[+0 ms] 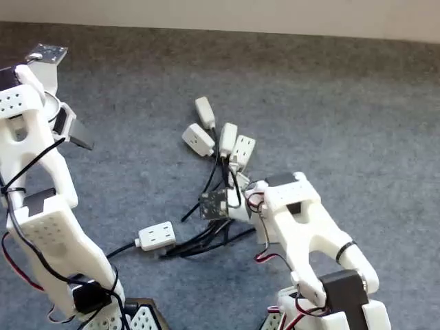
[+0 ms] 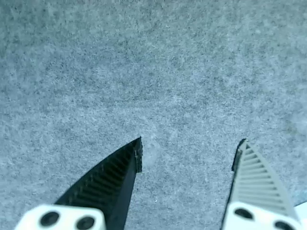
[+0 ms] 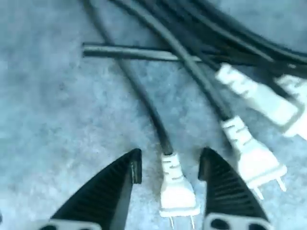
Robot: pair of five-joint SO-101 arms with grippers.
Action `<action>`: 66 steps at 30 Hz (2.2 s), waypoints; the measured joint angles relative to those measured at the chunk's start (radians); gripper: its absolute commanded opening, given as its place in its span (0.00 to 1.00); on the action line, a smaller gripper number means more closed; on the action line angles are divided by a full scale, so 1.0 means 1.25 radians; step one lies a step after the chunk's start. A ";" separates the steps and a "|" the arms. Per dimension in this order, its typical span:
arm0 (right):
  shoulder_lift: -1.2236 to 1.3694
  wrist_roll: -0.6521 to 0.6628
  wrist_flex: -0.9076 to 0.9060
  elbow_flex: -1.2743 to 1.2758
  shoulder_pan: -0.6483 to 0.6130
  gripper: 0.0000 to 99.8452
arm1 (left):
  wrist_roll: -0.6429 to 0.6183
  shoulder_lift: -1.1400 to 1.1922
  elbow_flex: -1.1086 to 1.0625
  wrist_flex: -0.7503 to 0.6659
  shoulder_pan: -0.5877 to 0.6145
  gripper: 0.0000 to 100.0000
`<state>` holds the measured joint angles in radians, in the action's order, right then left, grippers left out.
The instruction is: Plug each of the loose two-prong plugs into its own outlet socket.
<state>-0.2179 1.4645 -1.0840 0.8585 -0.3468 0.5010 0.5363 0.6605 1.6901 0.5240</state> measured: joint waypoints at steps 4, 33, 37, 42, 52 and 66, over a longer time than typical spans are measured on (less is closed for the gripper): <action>0.002 0.129 -0.055 -0.005 0.039 0.10 | 0.005 0.000 0.000 0.000 0.009 0.31; 0.006 -0.367 0.133 0.014 0.063 0.00 | 0.016 -0.011 0.076 0.026 -0.006 0.31; -0.039 -0.530 0.048 -0.118 0.059 0.00 | 0.000 -0.102 0.123 0.038 -0.038 0.31; -0.108 -0.637 -0.114 -0.306 0.058 0.00 | -0.007 -0.287 0.091 0.043 -0.097 0.31; -0.179 -0.842 -0.396 -0.609 -0.018 0.00 | -0.033 -0.691 -0.232 0.044 -0.226 0.31; -0.230 -1.185 -0.220 -0.536 -0.149 0.01 | -0.072 -1.372 -1.031 -0.171 -0.300 0.31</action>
<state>-0.5048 -0.0161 -1.3587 0.1880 -0.5324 0.4104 -1.1792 -0.6283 1.4768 0.1496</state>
